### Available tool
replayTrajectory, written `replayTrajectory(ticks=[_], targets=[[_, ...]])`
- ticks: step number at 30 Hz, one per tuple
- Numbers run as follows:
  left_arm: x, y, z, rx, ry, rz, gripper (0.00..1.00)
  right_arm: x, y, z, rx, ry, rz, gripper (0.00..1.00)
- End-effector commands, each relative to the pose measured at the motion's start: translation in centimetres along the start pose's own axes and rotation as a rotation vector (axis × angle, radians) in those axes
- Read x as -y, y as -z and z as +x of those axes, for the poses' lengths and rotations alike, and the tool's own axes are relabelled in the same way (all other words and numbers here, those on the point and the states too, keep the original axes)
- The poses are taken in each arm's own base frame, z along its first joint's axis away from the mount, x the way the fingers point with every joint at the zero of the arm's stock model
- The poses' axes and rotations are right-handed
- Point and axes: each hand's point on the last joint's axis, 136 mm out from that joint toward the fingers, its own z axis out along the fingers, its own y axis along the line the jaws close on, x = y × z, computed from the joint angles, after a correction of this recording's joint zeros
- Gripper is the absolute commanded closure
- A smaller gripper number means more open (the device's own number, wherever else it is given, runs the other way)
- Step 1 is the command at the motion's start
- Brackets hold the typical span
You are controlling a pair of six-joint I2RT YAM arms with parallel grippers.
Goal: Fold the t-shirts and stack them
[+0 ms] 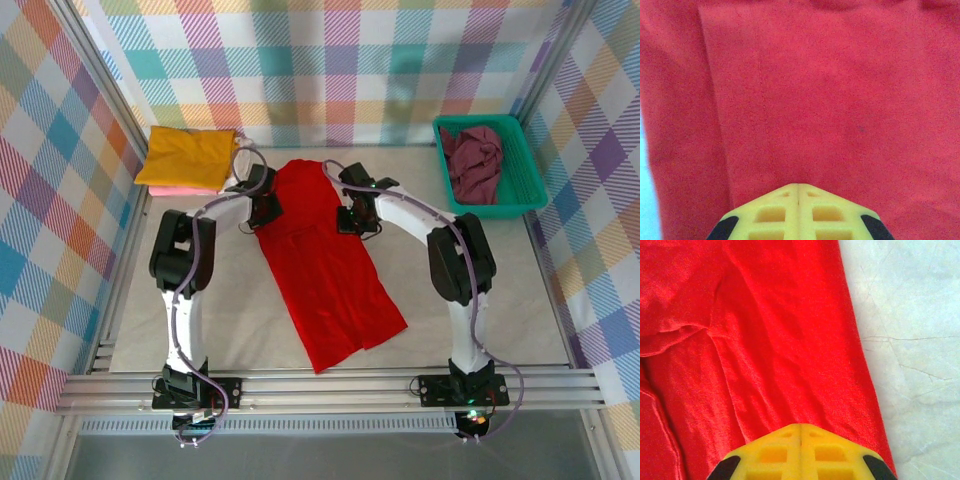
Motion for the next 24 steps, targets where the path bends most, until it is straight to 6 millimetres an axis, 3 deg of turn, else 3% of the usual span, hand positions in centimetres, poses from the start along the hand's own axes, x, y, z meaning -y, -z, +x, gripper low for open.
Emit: replayTrajectory(ticks=[1, 4, 10, 13, 16, 19, 22, 24], targets=[[0.6, -1.5, -0.6, -0.034, 0.051, 0.007, 1.0, -0.8, 4.0, -1.1, 0.122, 0.03, -0.044, 0.98], [1.9, -3.3, -0.4, -0.08, 0.067, 0.041, 1.0, -1.3, 6.5, -0.3, 0.24, 0.075, -0.132, 0.95], [6.3, -7.4, -0.6, -0.145, 0.089, 0.158, 1.0, 0.5, 9.9, 3.5, 0.423, 0.083, -0.207, 0.87], [10.3, -9.1, -1.4, -0.155, 0.054, 0.246, 1.0, 1.5, 10.8, 5.1, 0.463, 0.091, -0.205, 0.87], [15.5, -9.5, -2.0, -0.139, -0.017, 0.365, 1.0, 2.6, 11.5, 5.8, 0.493, 0.088, -0.178, 0.86], [18.7, -8.1, -3.6, -0.085, -0.021, 0.46, 1.0, 3.3, 11.9, 6.0, 0.501, 0.085, -0.136, 0.85], [19.5, -5.6, -6.0, -0.019, -0.016, 0.483, 1.0, 3.5, 12.3, 5.7, 0.498, 0.081, -0.116, 0.83], [19.4, -2.7, -7.8, 0.035, -0.049, 0.464, 1.0, 3.6, 12.2, 5.4, 0.49, 0.068, -0.108, 0.82]])
